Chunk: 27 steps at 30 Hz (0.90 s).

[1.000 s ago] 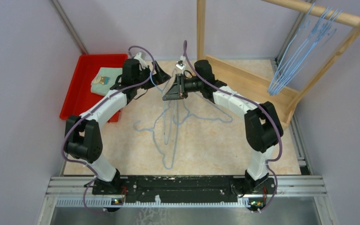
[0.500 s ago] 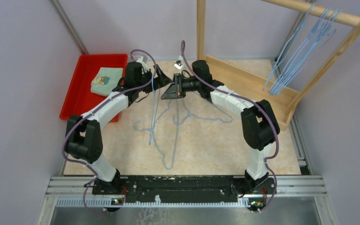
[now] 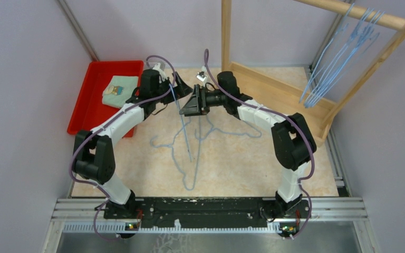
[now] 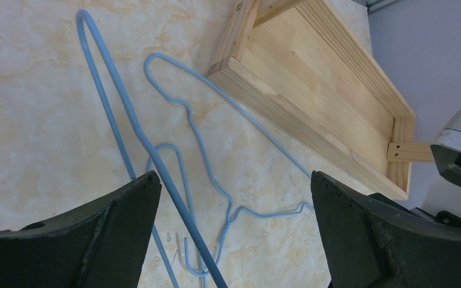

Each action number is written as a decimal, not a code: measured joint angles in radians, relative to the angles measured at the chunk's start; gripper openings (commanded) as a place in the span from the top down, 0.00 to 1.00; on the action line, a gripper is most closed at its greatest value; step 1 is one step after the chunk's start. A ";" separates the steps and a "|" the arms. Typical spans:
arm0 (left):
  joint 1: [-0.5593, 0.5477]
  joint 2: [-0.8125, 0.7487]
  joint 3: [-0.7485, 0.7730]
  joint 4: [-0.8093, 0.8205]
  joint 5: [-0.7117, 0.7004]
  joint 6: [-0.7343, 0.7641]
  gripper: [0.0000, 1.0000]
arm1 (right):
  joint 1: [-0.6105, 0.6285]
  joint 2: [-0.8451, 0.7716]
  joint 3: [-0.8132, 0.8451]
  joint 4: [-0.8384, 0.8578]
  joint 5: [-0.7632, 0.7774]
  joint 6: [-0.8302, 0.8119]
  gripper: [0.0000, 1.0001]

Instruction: Organize the hangers

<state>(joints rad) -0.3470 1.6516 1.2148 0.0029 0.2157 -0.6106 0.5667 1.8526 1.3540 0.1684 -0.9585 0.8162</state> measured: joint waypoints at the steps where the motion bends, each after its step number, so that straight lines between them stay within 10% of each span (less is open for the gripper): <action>1: 0.000 0.000 0.000 0.000 -0.002 0.000 0.00 | 0.000 -0.004 -0.001 -0.005 0.000 -0.006 0.36; 27: -0.024 0.053 0.139 -0.008 -0.004 -0.002 0.00 | 0.044 0.050 0.063 0.043 0.004 -0.019 0.49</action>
<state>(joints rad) -0.3710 1.7046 1.3537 -0.0051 0.2119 -0.6128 0.6109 1.9022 1.4170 0.2119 -0.9543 0.7967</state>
